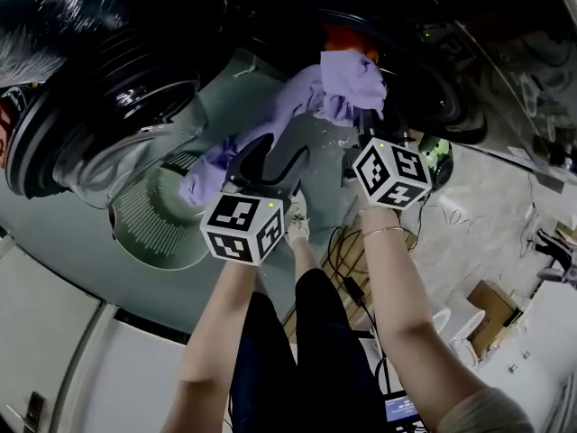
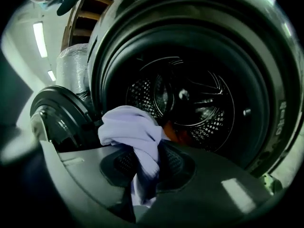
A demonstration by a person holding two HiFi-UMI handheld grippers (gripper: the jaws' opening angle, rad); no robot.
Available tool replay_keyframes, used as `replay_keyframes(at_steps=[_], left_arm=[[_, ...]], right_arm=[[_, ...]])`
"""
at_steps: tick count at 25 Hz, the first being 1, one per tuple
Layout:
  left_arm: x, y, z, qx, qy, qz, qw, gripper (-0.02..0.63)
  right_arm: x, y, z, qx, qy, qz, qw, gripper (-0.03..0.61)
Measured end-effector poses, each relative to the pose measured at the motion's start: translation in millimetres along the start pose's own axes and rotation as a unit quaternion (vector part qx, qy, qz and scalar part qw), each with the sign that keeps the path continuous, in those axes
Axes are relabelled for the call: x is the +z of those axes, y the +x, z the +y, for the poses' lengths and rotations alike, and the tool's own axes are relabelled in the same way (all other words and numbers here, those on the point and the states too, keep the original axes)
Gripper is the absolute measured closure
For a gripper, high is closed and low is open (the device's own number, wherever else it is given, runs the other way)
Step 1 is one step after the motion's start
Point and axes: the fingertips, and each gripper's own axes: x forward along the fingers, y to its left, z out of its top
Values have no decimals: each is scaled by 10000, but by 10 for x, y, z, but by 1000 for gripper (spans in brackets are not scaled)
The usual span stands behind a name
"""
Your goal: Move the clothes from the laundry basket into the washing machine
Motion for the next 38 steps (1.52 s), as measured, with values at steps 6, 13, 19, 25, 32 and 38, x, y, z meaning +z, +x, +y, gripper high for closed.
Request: replay_keyframes(at_steps=[6, 13, 19, 25, 32, 38], left_arm=[[-148, 327, 310, 195, 21, -61, 9998, 384], [-204, 413, 486, 279, 72, -313, 9991, 536], [-326, 421, 579, 317, 26, -215, 9993, 545], [-239, 423, 576, 284, 53, -334, 9990, 560], [-198, 548, 594, 199, 67, -336, 9992, 560], [-221, 564, 601, 267, 52, -356, 9990, 560]], right_arm=[[-110, 392, -94, -44, 289, -299, 9991, 485], [-75, 743, -206, 2, 341, -436, 9985, 485], [273, 943, -427, -247, 456, -897, 9946, 485], [699, 1057, -498, -320, 256, -1445, 9886, 485], [626, 1288, -623, -345, 545, -1263, 9899, 463], [382, 1257, -588, -133, 737, -915, 9930, 127]])
